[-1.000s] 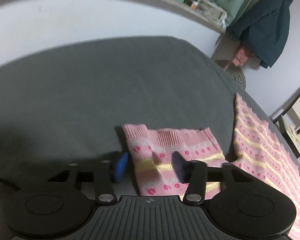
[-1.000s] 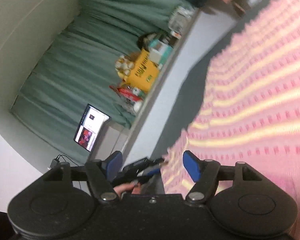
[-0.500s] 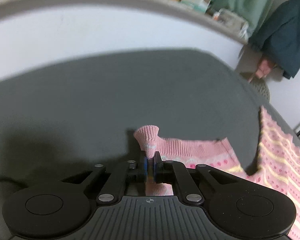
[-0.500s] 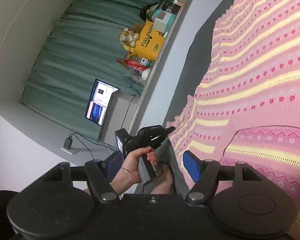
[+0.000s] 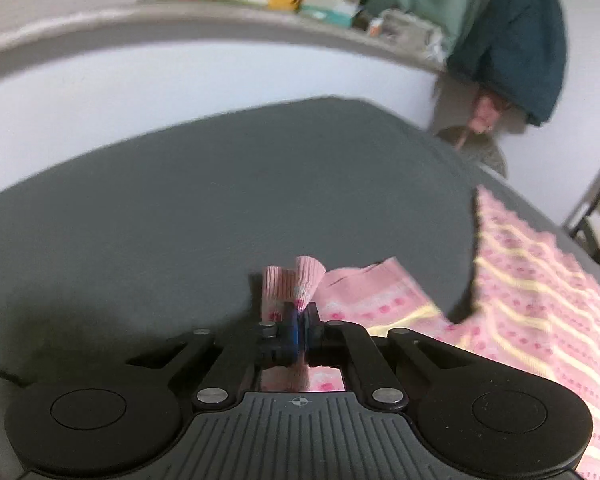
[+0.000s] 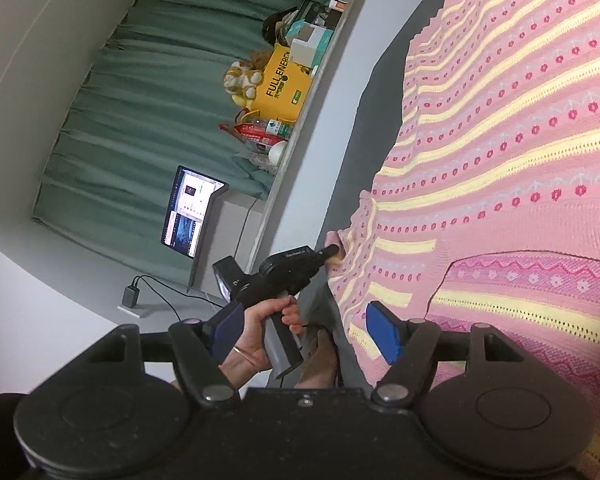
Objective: Fold clothes
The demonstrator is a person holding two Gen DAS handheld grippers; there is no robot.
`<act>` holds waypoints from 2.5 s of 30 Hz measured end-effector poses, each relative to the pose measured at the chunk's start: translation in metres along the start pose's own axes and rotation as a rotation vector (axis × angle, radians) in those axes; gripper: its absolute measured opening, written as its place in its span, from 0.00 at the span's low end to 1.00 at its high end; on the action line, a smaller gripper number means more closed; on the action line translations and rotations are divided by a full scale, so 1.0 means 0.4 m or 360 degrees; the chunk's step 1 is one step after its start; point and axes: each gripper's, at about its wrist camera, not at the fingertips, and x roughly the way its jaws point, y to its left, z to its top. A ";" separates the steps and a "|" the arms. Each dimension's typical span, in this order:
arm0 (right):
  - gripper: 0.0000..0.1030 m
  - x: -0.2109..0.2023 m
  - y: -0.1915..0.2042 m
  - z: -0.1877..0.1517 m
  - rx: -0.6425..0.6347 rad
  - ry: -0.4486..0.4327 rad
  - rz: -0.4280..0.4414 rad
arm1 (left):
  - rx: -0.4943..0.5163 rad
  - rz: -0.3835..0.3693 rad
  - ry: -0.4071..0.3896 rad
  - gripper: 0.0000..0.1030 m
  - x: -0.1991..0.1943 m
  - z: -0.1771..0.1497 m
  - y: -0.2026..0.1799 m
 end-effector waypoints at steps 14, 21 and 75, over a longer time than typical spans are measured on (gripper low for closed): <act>0.65 -0.004 -0.007 0.003 0.0033 -0.0064 -0.0052 | 0.0862 -0.0650 0.0088 0.02 -0.129 -0.068 -0.431; 0.66 -0.022 -0.053 0.008 0.0118 -0.0148 -0.0204 | 0.0986 -0.0691 0.0485 0.31 -0.081 -0.213 -0.451; 0.17 0.201 -0.008 0.097 -0.0178 -0.0365 -0.1088 | 0.2230 -0.0287 0.0005 1.00 -0.259 -0.336 -0.253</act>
